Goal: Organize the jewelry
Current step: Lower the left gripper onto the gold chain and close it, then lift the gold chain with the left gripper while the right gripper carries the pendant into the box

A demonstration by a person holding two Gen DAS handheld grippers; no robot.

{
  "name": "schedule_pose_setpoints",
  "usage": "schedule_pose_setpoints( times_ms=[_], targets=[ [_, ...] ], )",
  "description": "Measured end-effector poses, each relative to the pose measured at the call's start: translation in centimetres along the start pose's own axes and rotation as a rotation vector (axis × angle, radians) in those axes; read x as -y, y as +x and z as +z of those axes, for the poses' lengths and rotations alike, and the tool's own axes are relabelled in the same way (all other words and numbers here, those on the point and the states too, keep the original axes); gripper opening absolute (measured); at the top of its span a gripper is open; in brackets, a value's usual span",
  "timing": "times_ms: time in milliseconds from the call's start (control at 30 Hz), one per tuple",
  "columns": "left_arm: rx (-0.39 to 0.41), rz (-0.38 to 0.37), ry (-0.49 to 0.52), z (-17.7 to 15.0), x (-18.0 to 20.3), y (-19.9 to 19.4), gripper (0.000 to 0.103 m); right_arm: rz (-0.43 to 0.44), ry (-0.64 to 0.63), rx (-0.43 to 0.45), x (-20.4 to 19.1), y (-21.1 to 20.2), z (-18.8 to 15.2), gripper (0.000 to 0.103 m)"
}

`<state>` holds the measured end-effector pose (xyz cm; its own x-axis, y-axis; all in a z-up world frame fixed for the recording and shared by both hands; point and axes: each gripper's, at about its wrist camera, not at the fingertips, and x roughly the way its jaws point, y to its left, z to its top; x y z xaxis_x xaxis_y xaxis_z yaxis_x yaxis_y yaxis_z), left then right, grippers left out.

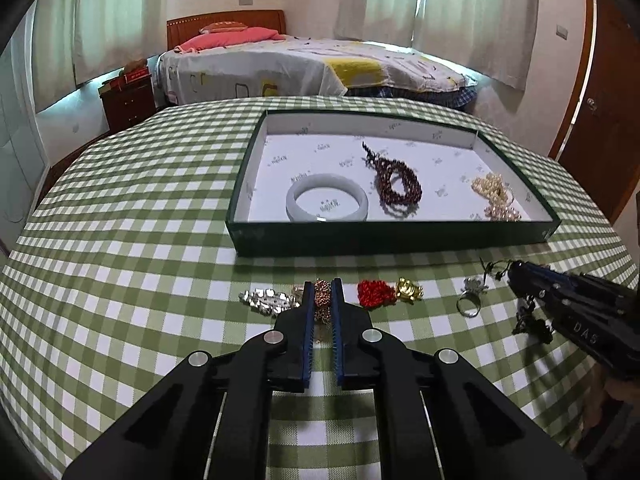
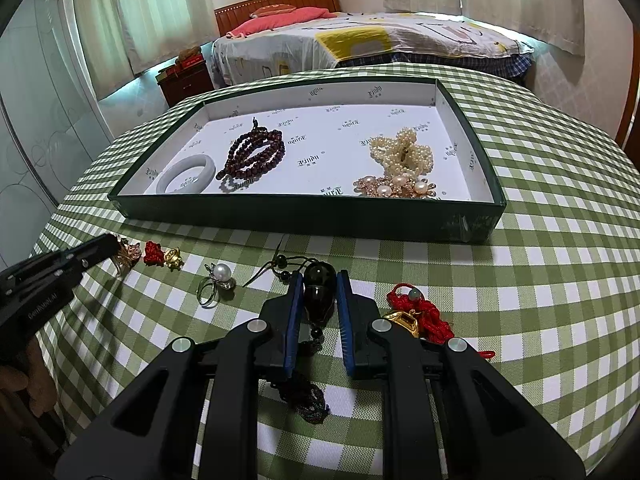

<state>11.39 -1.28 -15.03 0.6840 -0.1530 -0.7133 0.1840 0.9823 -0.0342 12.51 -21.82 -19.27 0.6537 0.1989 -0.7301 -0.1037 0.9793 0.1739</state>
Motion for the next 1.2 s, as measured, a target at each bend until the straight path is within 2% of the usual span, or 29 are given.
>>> schedule_pose_setpoints(
  times_ms=[900, 1200],
  targets=[
    [0.095, -0.022, -0.020, 2.8, -0.1, -2.9, 0.008, 0.001, 0.007, 0.004, 0.2, -0.1, -0.1, 0.017],
    [0.117, -0.022, -0.029, 3.2, -0.4, -3.5, 0.008, 0.000, -0.006, 0.060, -0.4, -1.9, 0.7, 0.017]
  ],
)
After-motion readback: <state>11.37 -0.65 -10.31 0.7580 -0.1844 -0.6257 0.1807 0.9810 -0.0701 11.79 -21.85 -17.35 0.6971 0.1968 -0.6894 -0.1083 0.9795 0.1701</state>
